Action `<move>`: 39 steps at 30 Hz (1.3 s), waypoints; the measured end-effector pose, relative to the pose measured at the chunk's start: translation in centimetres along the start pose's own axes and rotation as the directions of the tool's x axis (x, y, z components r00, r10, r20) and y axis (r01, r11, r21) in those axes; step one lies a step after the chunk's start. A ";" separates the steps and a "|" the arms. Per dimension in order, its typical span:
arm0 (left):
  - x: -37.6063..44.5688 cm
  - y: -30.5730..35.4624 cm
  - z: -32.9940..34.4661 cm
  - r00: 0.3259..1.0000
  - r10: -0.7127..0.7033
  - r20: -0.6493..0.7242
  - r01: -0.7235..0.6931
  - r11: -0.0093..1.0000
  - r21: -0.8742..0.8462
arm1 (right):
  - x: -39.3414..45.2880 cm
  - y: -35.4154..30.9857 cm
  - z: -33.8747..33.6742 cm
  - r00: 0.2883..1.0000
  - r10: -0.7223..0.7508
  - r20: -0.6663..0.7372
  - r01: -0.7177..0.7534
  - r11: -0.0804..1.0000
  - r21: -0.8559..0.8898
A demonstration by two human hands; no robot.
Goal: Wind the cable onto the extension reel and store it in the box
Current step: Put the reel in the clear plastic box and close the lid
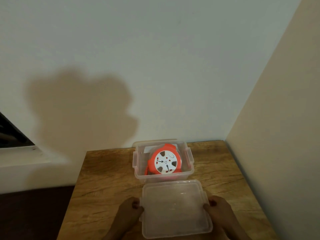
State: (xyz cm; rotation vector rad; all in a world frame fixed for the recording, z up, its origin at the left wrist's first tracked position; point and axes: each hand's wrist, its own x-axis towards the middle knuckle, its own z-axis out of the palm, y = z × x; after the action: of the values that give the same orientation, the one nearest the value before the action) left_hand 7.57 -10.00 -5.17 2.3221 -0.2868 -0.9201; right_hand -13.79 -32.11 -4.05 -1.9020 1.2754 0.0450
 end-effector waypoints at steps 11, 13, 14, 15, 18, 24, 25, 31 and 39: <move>-4.8 6.4 -4.7 0.963 0.218 -0.155 -0.247 0.948 -0.200 | -4.2 -5.6 -8.1 0.985 -0.149 -0.085 0.164 0.966 0.200; -5.1 7.7 -6.3 0.935 0.275 -0.226 -0.325 0.919 -0.224 | -4.4 -7.7 -8.8 0.966 -0.211 -0.152 0.246 0.931 0.271; -5.2 8.2 -7.2 0.911 0.325 -0.255 -0.384 0.894 -0.230 | -4.5 -8.7 -8.9 0.953 -0.238 -0.186 0.288 0.901 0.324; -5.2 8.7 -7.9 0.882 0.378 -0.281 -0.448 0.858 -0.251 | -4.5 -9.7 -9.0 0.943 -0.255 -0.212 0.321 0.863 0.390; -4.7 10.2 -9.4 0.908 0.324 -0.266 -0.419 0.714 -0.561 | -3.8 -12.4 -8.6 0.934 -0.256 -0.249 0.354 0.751 0.557; -1.9 11.8 -11.0 0.954 0.158 -0.256 -0.299 0.592 -0.748 | 0.2 -15.0 -6.8 0.970 -0.179 -0.165 0.234 0.499 0.834; -1.0 11.8 -10.8 0.945 0.157 -0.287 -0.319 0.632 -0.706 | 1.3 -15.0 -6.3 0.973 -0.172 -0.153 0.222 0.523 0.823; 3.9 11.2 -8.0 0.926 0.186 -0.329 -0.342 0.781 -0.522 | 6.1 -14.8 -3.1 0.971 -0.082 -0.223 0.220 0.667 0.712; 5.9 9.2 -5.4 0.878 0.376 -0.298 -0.430 0.892 -0.141 | 8.2 -11.7 -0.6 0.905 -0.255 -0.340 0.335 0.920 0.202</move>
State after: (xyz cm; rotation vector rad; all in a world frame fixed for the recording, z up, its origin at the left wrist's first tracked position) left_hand 15.81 -17.12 0.41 2.0513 -0.5181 -0.4051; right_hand -0.89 -36.95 -0.17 -1.9013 1.1069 -0.5726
